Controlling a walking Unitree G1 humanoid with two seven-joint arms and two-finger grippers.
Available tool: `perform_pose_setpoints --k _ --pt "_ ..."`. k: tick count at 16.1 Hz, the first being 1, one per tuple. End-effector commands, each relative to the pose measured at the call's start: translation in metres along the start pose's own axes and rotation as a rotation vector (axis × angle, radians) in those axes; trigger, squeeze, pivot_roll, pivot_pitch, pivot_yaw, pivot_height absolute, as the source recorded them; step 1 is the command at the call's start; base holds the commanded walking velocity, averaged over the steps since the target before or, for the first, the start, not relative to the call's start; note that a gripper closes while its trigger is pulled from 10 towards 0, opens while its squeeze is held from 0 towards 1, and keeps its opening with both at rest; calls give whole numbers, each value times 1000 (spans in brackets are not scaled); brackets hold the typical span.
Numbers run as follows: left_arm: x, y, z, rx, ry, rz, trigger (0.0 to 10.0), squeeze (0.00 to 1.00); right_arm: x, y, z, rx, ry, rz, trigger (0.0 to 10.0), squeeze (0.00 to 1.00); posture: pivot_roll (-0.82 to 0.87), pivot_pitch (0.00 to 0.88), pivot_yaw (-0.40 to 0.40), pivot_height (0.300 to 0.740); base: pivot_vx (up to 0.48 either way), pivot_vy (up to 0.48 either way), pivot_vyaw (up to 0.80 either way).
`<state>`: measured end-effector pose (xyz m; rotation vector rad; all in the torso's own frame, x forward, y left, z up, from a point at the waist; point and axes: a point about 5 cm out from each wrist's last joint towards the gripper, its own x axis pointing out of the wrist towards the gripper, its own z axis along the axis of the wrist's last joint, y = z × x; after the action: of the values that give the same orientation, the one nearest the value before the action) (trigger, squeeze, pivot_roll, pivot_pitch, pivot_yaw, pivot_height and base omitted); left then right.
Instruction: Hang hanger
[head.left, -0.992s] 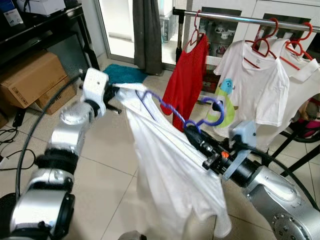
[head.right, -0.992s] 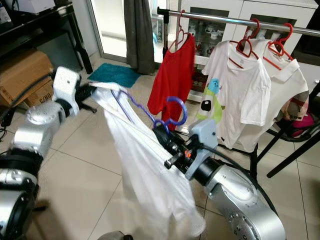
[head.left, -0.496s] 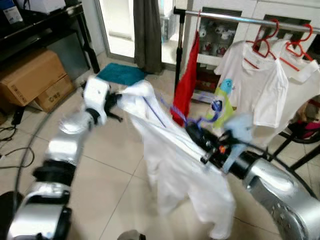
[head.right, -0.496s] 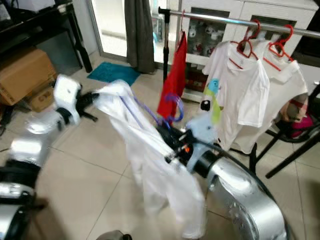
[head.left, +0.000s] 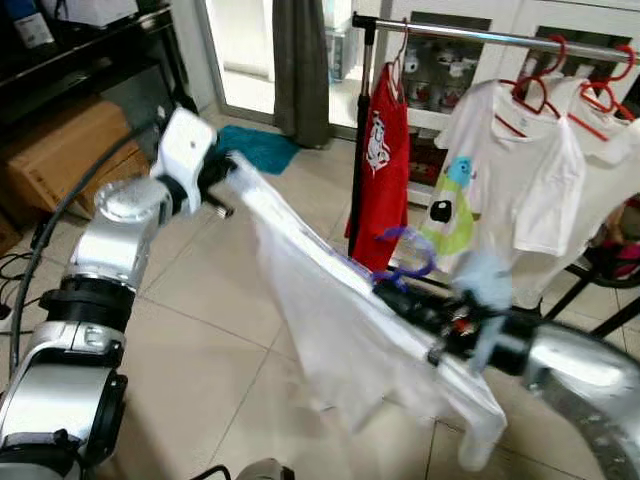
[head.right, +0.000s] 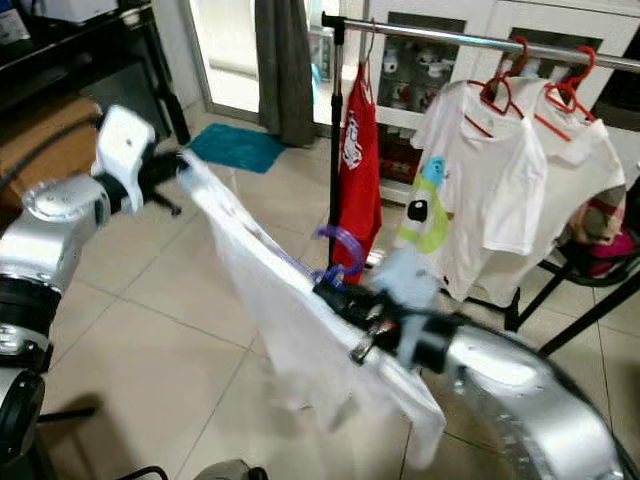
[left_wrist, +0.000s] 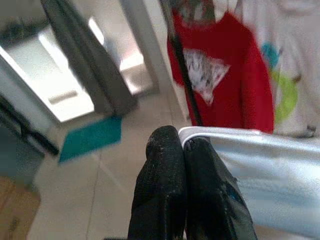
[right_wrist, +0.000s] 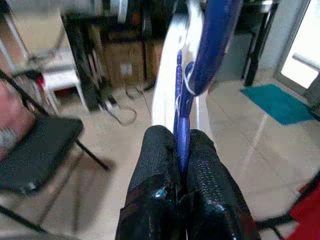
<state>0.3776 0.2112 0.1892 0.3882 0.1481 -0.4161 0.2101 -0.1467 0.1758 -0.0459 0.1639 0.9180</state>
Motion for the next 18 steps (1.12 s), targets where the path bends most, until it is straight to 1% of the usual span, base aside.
perform_pose_setpoints --k 1,2,4,5,6,7,8,9,10,11,12,13,14,15,16,17,18 --pt "-9 25 -14 14 79 136 0 0 -8 0 14 26 -95 18 0 0 13 0 78 740 0 0 0" --pt "-10 24 -24 8 105 146 0 0 -10 -3 16 49 -129 -4 0 0 9 0 86 740 0 0 0" --pt "-7 9 -28 -38 74 75 0 0 -12 -8 12 66 -129 -62 0 0 7 0 91 740 0 0 0" --pt "-5 -8 -29 -77 48 3 0 0 -10 -9 11 112 -172 -104 0 0 11 0 98 740 0 0 0" --pt "-4 -26 -32 -101 28 -63 0 0 -6 -13 11 162 -224 -173 0 0 12 0 85 740 0 0 0" --pt "-3 -34 -29 -104 -3 -98 0 0 -1 -9 12 198 -245 -163 0 0 15 0 68 740 0 0 0" --pt "-2 -33 -27 -105 -18 -77 0 0 2 -3 11 189 -215 -119 0 0 17 0 70 740 0 0 0" --pt "-1 -25 -18 -107 -57 -27 0 0 4 5 0 128 -92 -60 0 0 19 0 74 740 0 0 0" --pt "-2 -21 -7 -73 -78 -30 0 0 4 2 -12 60 33 -80 0 0 22 0 77 740 0 0 0" --pt "-4 -15 2 -34 -86 -24 0 0 3 -2 -17 16 115 -95 0 0 24 0 85 740 0 0 0" --pt "-5 -9 8 -4 -84 -13 0 0 3 -3 -18 -10 143 -93 0 0 23 0 89 740 0 0 0" --pt "-5 -2 12 27 -69 2 0 0 5 -6 -13 12 112 -101 0 0 25 0 87 740 0 0 0" --pt "-4 5 12 43 -38 9 0 0 8 -8 -3 65 37 -89 0 0 27 0 74 740 0 0 0" --pt "-5 12 3 93 9 51 0 0 6 -1 4 85 -1 3 0 0 16 0 88 740 0 0 0" --pt "-5 16 -1 117 28 80 0 0 1 4 0 67 41 62 0 0 17 0 91 740 0 0 0" --pt "-5 18 1 136 27 102 0 0 -5 5 -10 32 150 90 0 0 18 0 94 740 0 0 0" --pt "-4 18 7 203 9 95 0 0 -12 5 -25 -19 316 105 0 0 18 0 99 740 0 0 0"
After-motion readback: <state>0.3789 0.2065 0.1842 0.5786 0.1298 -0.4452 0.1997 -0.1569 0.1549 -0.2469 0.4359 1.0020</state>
